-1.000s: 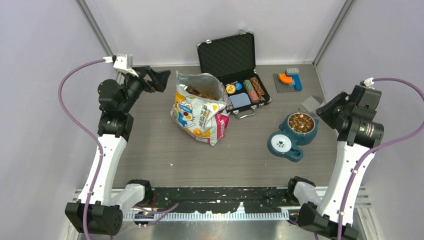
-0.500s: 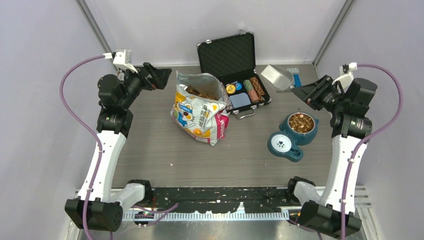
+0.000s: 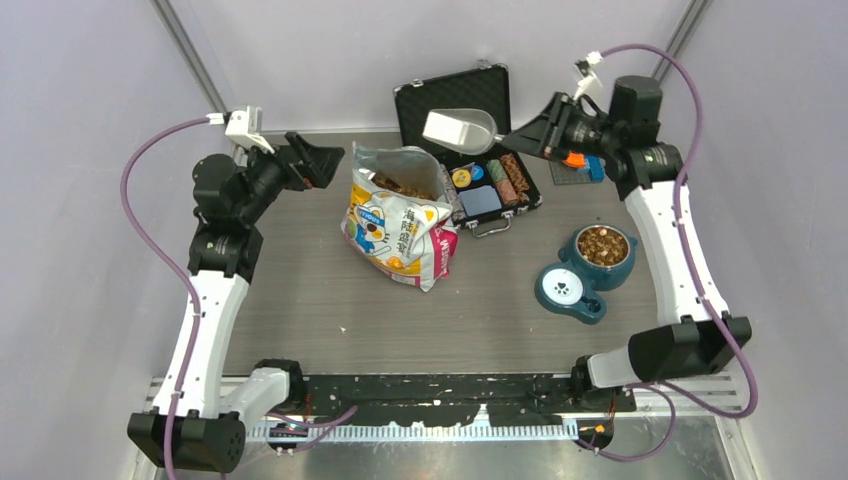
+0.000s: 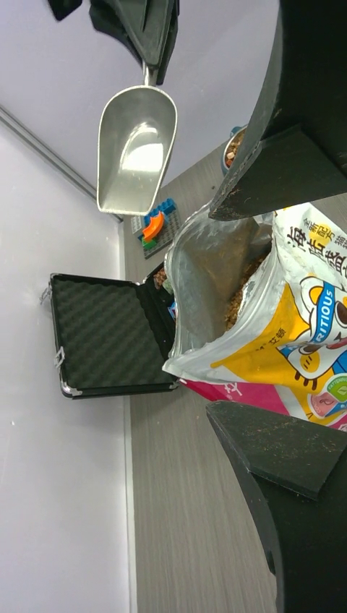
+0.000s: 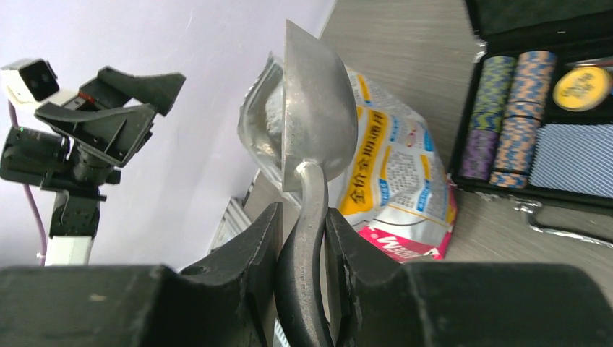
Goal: Serve the pet food
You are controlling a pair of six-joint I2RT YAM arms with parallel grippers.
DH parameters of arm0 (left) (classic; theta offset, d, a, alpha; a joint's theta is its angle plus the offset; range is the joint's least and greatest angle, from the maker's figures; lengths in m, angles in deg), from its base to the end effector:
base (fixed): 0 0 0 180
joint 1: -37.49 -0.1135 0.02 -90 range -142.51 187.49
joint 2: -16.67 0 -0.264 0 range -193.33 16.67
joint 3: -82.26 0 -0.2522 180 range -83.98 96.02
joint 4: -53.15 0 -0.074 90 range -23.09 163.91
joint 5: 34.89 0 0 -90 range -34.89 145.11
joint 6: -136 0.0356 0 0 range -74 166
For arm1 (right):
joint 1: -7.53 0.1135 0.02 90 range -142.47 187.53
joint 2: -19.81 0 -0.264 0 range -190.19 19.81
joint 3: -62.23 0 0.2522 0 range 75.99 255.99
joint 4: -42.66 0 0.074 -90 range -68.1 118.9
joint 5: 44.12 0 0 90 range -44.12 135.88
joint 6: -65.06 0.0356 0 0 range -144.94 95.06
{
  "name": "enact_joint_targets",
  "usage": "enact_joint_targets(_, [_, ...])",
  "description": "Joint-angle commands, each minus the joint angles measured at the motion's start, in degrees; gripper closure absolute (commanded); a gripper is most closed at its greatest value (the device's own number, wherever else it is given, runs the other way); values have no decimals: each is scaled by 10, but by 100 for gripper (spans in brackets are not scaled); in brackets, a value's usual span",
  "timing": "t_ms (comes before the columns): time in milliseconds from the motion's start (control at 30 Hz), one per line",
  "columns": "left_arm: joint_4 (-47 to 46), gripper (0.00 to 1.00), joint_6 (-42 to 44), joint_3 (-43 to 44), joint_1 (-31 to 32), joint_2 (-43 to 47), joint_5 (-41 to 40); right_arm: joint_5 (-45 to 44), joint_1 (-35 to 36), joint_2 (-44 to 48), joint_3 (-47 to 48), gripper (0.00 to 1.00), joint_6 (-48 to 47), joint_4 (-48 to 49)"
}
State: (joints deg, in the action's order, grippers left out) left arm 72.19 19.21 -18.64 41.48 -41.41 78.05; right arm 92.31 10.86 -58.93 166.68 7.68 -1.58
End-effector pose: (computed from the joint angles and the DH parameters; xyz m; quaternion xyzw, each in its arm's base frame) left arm 0.2210 -0.0293 0.4317 0.0056 0.6957 -0.3203 0.6429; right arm 0.2871 0.0425 0.4505 -0.0341 0.7800 0.4700 0.4118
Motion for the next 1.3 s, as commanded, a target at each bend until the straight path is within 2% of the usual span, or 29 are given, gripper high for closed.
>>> enact_joint_targets(0, [6, 1, 13, 1, -4, 22, -6, 5, 62, -49, 103, 95, -57, -50])
enact_joint_targets(100, [7, 1, 25, 3, -4, 17, -5, -40, 91, -82, 180, 95, -122, -141])
enact_joint_targets(233, [32, 1, 45, 26, -4, 1, -11, -83, 128, -100, 220, 95, -178, -218])
enact_joint_targets(433, [54, 1, 48, 51, -5, -26, 6, -247, 213, -159, 342, 95, -274, -359])
enact_joint_targets(633, [66, 1, 61, 59, -4, -42, 15, -334, 276, -240, 456, 95, -328, -447])
enact_joint_targets(733, [68, 1, 66, 62, -4, -50, 17, -371, 299, -259, 476, 95, -343, -464])
enact_joint_targets(900, [75, 1, 71, 81, -4, -73, 30, -484, 341, -291, 489, 95, -373, -466])
enact_joint_targets(1033, [68, 1, 69, 86, -4, -87, 46, -501, 351, -336, 547, 95, -377, -477])
enact_joint_targets(1267, [79, 1, 77, 105, -4, -114, 55, -503, 352, -381, 546, 95, -363, -453])
